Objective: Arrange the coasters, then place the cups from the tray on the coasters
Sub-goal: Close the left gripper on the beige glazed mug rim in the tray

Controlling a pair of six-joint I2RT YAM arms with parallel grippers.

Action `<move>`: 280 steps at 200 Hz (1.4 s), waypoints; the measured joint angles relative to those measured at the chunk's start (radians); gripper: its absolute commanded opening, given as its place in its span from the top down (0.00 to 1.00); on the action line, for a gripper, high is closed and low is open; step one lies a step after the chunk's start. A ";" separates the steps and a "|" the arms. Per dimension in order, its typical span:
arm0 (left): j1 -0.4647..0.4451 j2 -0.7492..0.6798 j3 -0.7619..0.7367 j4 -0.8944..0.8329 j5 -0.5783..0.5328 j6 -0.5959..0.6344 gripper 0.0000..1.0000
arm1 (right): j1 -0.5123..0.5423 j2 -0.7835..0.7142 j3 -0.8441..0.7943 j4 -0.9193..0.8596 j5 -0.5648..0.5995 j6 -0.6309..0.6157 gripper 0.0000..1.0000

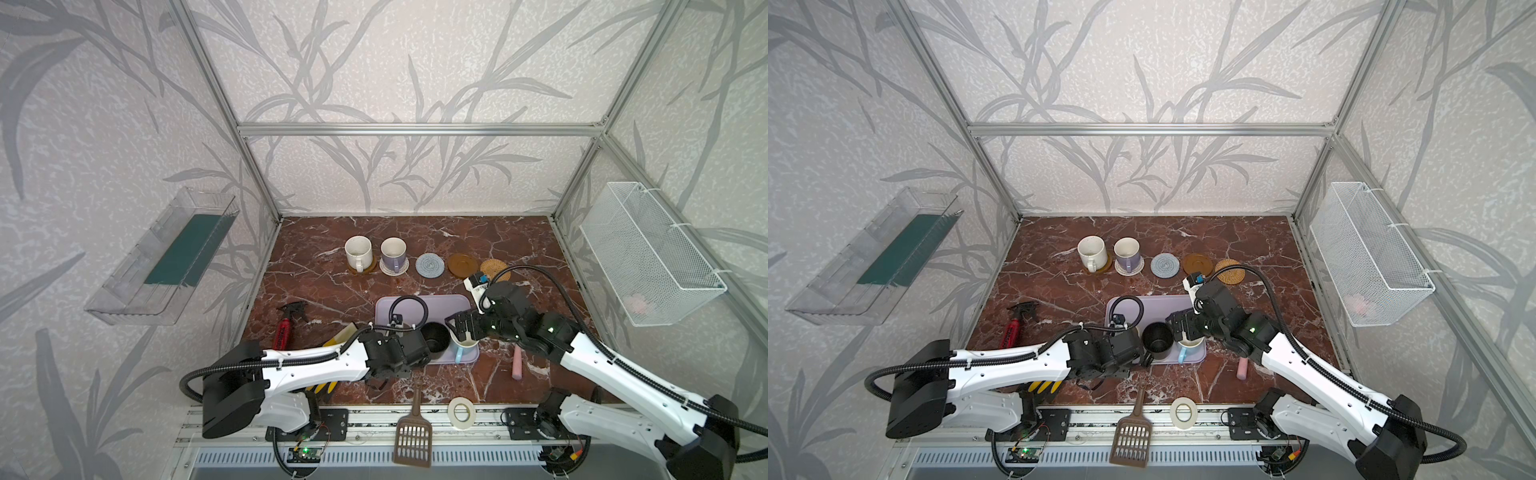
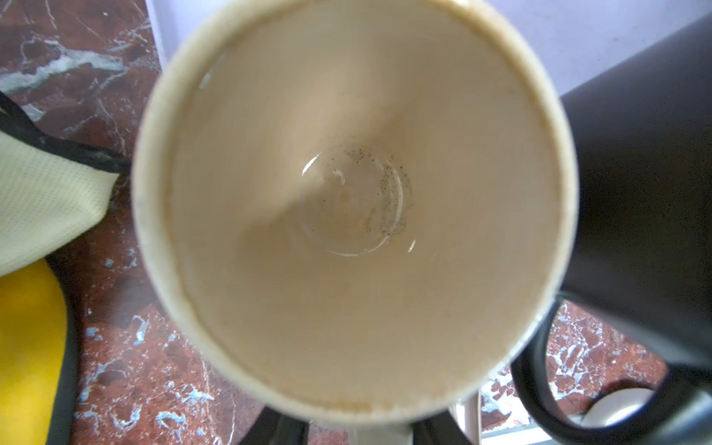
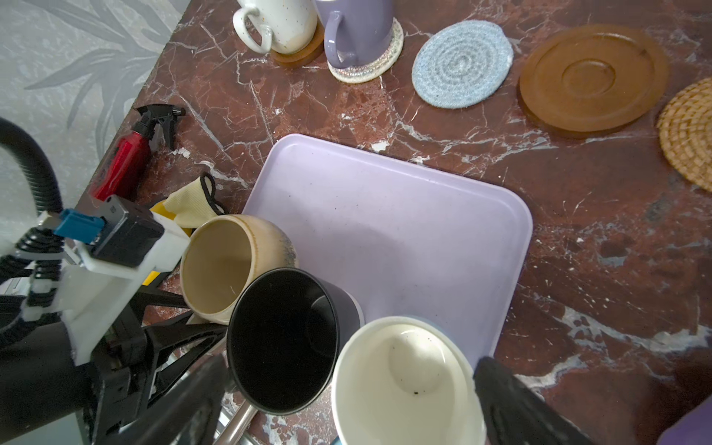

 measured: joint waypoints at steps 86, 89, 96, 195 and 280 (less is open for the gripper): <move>-0.001 0.031 -0.010 0.011 -0.029 0.000 0.58 | 0.000 -0.036 -0.035 0.041 -0.009 0.034 0.01; -0.001 0.032 -0.010 0.010 -0.030 0.000 0.58 | 0.000 -0.035 -0.036 0.041 -0.009 0.034 0.01; -0.001 0.036 -0.010 0.009 -0.034 0.000 0.60 | 0.000 -0.035 -0.040 0.042 -0.009 0.035 0.01; -0.003 0.095 0.004 0.006 -0.056 0.031 0.86 | 0.000 -0.009 -0.044 0.060 -0.008 0.037 0.01; 0.004 0.071 0.027 -0.061 -0.065 0.034 1.00 | 0.000 0.002 -0.044 0.082 -0.021 0.033 0.01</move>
